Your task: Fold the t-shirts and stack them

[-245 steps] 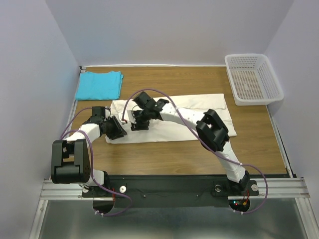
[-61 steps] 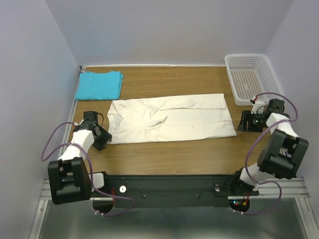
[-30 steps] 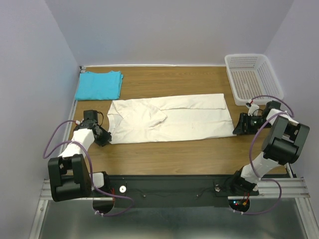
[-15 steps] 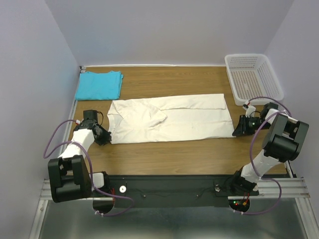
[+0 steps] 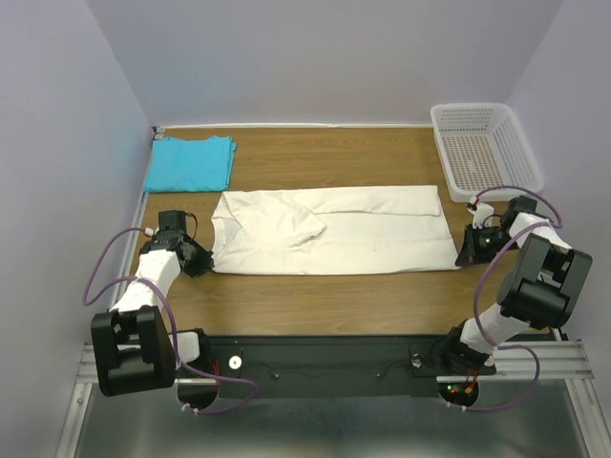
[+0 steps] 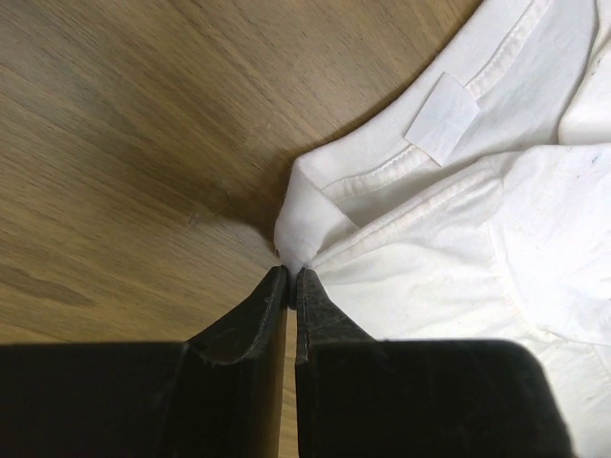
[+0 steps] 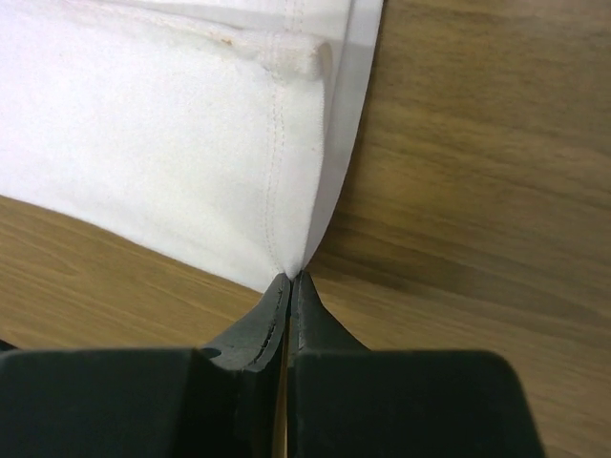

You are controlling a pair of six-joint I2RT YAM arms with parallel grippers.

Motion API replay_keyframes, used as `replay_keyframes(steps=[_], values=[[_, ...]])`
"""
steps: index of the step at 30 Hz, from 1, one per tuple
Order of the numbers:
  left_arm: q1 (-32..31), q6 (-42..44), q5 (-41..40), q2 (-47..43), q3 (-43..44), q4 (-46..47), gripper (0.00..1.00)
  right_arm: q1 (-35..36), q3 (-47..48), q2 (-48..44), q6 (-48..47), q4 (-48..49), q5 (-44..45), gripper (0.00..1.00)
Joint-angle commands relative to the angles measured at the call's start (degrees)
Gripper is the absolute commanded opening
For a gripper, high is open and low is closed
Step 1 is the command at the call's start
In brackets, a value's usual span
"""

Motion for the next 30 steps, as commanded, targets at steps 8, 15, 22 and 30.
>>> replay_keyframes(steps=[8, 15, 22, 30], values=[[0.2, 0.4, 2.6, -0.7, -0.8, 1.0, 0.00, -0.7, -7.0, -8.3, -4.5, -0.7, 10.8, 0.01], [0.2, 2.4, 7.2, 1.7, -0.9, 3.5, 0.00, -3.1, -9.4, -12.6, -5.8, -0.8, 16.5, 0.01], [0.0, 4.9, 12.7, 3.6, -1.5, 8.2, 0.00, -10.5, -10.1, -12.8, -9.3, -0.7, 18.7, 0.00], [0.0, 7.0, 17.9, -5.0, -1.9, 13.7, 0.39, -11.3, -7.1, -16.5, -10.1, -2.2, 12.6, 0.54]])
